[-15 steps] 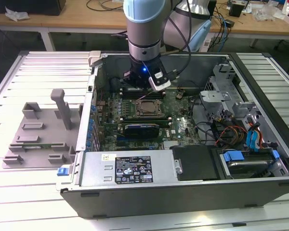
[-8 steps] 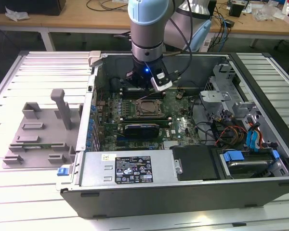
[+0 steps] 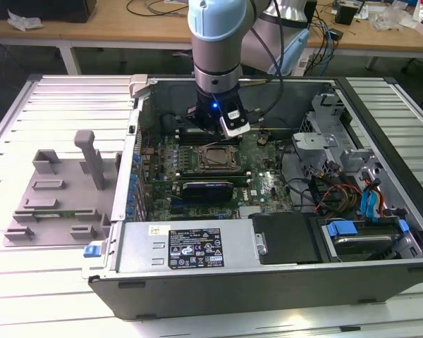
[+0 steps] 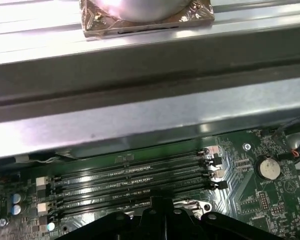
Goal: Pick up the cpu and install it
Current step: 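Install the first cpu locking lever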
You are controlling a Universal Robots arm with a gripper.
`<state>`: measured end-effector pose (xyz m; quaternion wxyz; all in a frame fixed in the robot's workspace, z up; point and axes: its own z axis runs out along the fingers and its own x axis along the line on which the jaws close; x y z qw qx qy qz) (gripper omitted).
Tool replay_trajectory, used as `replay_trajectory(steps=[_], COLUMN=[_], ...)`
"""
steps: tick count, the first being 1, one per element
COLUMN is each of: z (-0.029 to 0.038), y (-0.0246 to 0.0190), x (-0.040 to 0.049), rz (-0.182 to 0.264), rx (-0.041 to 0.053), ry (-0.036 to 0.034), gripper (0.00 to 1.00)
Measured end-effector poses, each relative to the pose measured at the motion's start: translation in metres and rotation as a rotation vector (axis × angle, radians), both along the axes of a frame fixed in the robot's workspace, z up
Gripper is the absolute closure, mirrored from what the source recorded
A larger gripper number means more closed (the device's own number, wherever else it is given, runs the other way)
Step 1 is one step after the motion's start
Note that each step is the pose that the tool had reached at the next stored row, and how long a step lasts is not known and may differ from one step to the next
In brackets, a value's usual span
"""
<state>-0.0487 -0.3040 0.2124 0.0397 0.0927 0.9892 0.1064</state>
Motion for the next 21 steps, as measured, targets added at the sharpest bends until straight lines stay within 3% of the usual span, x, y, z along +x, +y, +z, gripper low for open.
replay_trajectory(steps=[3, 14, 18, 21], z=[-0.0031, -0.0152, -0.0147, -0.0073], y=[0.0024, 0.0026, 0.0027, 0.0027], x=[0.0001, 0.0009, 0.0014, 0.0014], rz=[-0.021, -0.169, -0.168, -0.168], rx=[-0.0024, -0.0216, -0.0172, -0.0173], ry=[-0.0002, 0.0003, 0.0002, 0.0003], gripper=[0.89, 0.89, 0.89, 0.89])
